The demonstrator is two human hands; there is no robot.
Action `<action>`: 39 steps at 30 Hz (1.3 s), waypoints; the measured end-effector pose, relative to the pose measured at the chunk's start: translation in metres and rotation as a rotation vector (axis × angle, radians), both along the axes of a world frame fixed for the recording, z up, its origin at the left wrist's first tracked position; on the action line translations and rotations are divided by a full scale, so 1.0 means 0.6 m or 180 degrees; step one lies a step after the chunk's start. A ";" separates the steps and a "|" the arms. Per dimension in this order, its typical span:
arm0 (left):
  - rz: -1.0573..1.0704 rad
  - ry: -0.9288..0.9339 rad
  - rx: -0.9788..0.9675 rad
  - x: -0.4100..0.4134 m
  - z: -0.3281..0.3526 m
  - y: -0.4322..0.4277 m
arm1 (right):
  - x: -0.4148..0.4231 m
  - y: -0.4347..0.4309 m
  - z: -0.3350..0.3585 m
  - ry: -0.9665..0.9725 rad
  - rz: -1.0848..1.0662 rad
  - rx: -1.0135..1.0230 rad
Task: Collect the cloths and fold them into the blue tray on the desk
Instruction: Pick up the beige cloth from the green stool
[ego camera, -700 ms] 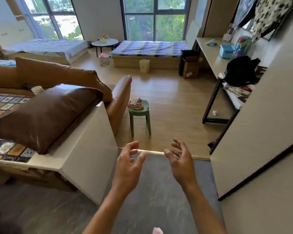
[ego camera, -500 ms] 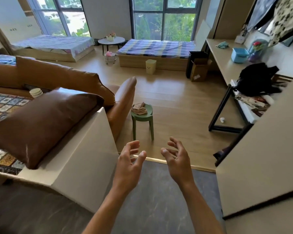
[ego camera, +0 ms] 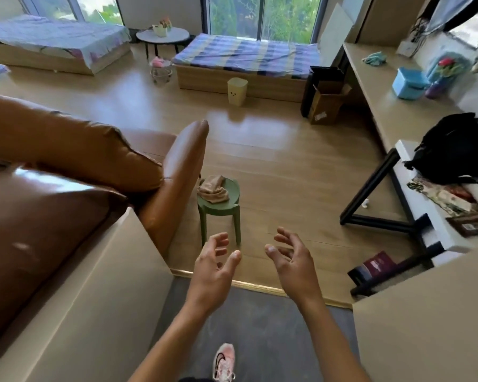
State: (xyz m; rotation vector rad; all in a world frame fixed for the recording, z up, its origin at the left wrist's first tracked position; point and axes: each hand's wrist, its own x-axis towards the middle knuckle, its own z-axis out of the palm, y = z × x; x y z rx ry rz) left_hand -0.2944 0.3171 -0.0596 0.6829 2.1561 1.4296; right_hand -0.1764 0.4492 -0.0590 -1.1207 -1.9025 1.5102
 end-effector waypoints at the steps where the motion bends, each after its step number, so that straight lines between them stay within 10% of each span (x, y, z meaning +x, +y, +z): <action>1: -0.0051 0.0012 -0.0025 -0.021 -0.002 0.026 | -0.020 0.027 0.001 -0.0005 -0.0030 0.0015; 23: 0.0522 -0.0289 -0.0898 -0.327 -0.150 0.502 | -0.429 0.536 -0.111 -0.0346 0.0973 -0.0345; 39: 0.0221 -0.0501 -0.2691 -0.686 -0.504 0.661 | -0.660 0.703 -0.288 -0.1258 0.0976 -0.0659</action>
